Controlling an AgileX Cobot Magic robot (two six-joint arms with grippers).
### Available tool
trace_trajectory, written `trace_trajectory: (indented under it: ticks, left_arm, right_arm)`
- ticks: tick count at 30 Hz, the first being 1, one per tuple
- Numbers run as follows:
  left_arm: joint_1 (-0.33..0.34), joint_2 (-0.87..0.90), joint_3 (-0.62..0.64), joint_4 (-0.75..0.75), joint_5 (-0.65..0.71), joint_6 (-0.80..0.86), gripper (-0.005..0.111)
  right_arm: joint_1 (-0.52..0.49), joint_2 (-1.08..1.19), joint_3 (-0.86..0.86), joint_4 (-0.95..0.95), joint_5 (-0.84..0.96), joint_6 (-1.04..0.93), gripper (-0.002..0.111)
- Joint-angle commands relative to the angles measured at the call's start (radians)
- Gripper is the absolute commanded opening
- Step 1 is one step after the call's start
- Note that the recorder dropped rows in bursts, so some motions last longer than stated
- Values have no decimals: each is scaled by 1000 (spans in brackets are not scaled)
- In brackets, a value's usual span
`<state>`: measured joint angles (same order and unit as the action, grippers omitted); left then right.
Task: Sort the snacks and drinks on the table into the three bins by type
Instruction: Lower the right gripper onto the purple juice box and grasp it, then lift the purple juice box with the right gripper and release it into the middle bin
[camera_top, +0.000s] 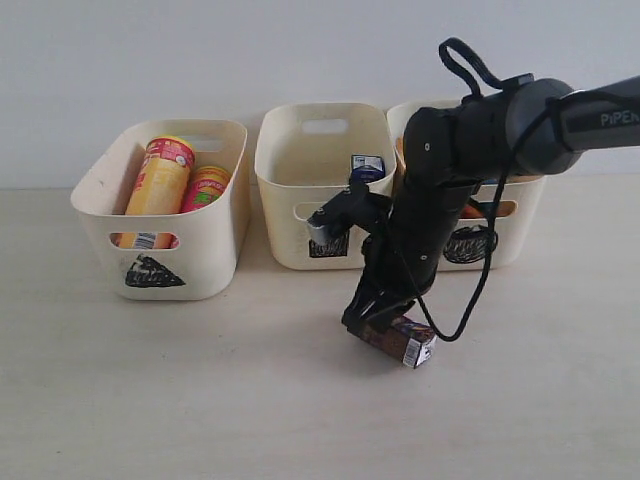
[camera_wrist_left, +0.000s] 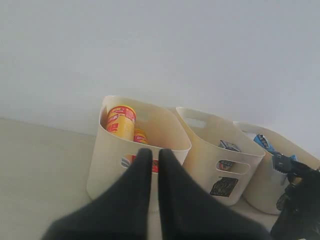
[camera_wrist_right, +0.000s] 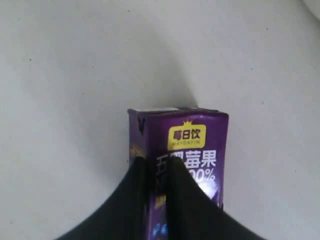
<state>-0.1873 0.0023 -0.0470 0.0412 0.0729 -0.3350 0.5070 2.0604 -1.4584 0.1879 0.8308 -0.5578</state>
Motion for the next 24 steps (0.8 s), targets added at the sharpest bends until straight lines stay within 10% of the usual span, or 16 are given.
trace_trajectory:
  ticks: [1,17,20,24]
  left_arm:
    - [2,-2,4,-8,2,-5,4]
    - [2,-2,4,-8,2,-5,4]
    - [2,-2,4,-8,2,-5,4]
    - [2,-2,4,-8,2,-5,4]
  right_arm:
    - [-2,-36,9,29,30,22,0]
    - [-2,-95,9,34,35,34,1]
    - [-2,-95,9,32,62,18,17]
    - [-2,-93,20,34,62,10,72]
